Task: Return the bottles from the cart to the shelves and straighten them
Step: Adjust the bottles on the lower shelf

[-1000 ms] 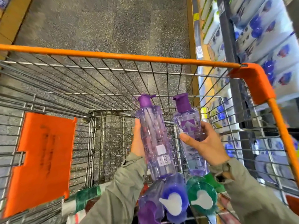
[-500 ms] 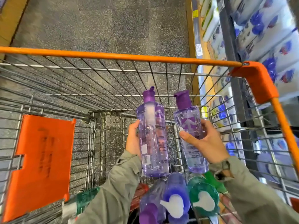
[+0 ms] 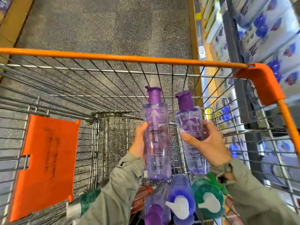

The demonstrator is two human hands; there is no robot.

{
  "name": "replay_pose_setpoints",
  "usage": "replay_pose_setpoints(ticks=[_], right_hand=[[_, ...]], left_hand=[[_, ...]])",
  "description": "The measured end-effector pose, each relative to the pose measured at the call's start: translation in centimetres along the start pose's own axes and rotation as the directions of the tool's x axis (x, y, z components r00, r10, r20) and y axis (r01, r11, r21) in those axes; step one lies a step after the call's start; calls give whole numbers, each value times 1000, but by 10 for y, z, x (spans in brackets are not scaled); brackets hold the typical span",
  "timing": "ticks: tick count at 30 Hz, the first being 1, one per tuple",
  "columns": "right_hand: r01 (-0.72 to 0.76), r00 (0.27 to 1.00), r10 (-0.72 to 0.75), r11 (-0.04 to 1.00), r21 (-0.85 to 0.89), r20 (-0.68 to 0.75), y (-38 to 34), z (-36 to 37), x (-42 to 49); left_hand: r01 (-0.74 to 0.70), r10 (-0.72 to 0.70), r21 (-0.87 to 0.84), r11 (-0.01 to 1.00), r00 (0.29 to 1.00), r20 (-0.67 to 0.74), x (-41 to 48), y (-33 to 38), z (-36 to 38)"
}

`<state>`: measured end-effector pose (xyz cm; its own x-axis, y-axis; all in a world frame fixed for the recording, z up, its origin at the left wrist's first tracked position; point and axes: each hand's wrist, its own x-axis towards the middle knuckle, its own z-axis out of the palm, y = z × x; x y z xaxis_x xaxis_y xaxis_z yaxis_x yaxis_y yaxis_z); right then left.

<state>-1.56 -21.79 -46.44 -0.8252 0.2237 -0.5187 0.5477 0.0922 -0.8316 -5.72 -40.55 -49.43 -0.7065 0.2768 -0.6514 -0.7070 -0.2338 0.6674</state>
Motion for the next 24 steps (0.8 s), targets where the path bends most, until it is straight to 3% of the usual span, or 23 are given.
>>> replay_pose_setpoints(ticks=[7,10,16,24], right_hand=[[20,1000,-19,998,62,-6,-1,0,-3],[35,999,-35,997,74,-12,-6,-2,-6],[115,991,-111,991,61,-69,-25,-9,-29],[209,969,-193,973,94,-153,-76,-19,-100]], left_hand=[[32,-34,-47,998,998,-47,-10,0,5],[-39,39,6,999,997,-65,-10,7,7],[-36,39,99,994,999,-25,-29,18,18],[-173,163,145,974,984,75,-84,53,46]])
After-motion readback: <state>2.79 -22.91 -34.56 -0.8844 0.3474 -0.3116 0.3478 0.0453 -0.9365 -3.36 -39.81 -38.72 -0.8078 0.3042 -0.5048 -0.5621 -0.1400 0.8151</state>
